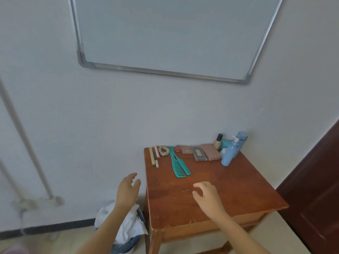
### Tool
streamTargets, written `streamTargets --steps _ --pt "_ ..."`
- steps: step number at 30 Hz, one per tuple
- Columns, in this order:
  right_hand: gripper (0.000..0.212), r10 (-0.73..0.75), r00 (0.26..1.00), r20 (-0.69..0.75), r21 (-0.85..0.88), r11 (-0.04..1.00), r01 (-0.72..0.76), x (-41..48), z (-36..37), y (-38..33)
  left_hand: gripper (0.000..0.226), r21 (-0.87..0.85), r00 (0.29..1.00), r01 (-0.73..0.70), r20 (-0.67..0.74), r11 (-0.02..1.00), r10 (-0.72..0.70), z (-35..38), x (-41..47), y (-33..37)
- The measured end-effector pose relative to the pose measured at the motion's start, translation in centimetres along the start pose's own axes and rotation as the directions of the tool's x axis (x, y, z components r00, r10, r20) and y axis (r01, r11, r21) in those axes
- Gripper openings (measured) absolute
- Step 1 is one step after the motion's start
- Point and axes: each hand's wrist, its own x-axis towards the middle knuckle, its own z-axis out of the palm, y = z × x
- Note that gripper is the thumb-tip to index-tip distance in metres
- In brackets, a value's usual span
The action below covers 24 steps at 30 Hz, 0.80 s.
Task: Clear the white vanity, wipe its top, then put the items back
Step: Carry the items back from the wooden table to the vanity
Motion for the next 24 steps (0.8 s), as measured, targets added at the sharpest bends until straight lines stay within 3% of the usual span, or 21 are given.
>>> streamTargets --steps 10,15,24 --pt "0.03 0.004 0.985 0.17 0.107 0.994 -0.023 1.9 5.2 0.6 0.038 0.157 0.991 0.104 -0.104 0.982 -0.088 -2.1 2.8 -2.0" --pt "0.031 -0.017 0.974 0.225 0.1 0.995 -0.006 6.0 6.8 0.1 0.039 0.149 0.982 0.146 -0.141 0.978 -0.125 -1.4 6.5 -3.4" --pt "0.033 -0.013 0.982 0.19 0.05 0.999 0.004 14.6 6.2 1.6 0.041 0.217 0.997 0.071 -0.045 0.974 -0.063 3.5 14.1 -1.4"
